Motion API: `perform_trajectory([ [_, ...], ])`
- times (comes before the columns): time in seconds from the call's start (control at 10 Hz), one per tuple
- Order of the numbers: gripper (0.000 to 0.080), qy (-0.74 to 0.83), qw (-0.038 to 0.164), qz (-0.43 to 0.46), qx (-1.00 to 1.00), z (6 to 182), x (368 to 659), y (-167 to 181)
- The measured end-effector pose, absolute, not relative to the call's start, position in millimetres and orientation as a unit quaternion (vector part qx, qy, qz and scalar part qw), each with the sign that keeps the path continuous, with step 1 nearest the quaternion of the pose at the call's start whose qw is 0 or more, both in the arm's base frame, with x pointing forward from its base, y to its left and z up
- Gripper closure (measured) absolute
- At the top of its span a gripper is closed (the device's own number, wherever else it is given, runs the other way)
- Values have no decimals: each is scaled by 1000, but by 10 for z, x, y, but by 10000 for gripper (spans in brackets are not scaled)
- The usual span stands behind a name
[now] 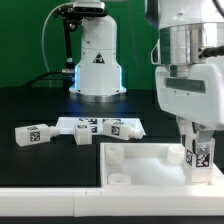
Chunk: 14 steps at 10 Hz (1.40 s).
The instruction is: Assemble square table
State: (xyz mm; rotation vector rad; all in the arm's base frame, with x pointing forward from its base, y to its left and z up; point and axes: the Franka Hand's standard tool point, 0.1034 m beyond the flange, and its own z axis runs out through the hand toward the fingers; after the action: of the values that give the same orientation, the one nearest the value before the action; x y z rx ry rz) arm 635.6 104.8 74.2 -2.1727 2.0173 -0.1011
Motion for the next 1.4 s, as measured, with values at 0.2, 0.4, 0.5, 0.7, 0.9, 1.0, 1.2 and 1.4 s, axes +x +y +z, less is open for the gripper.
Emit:
perform_trajectory([
  [0.2, 511, 740, 98, -20, -665, 739, 6350, 1062],
  [0.4, 511, 750, 101, -17, -654, 739, 6349, 1066],
  [0.5, 511, 737, 100, -18, -668, 730, 6346, 1066],
  [0.7, 280, 634, 82, -24, -768, 744, 6337, 1114],
  [0.9, 158, 466, 73, -42, -881, 755, 6350, 1163],
  [1.0, 158, 437, 71, -45, -896, 751, 6348, 1154],
  [1.2, 152, 371, 67, -49, -925, 747, 6347, 1148],
  [1.4, 151, 194, 46, -65, -978, 750, 6352, 1171],
])
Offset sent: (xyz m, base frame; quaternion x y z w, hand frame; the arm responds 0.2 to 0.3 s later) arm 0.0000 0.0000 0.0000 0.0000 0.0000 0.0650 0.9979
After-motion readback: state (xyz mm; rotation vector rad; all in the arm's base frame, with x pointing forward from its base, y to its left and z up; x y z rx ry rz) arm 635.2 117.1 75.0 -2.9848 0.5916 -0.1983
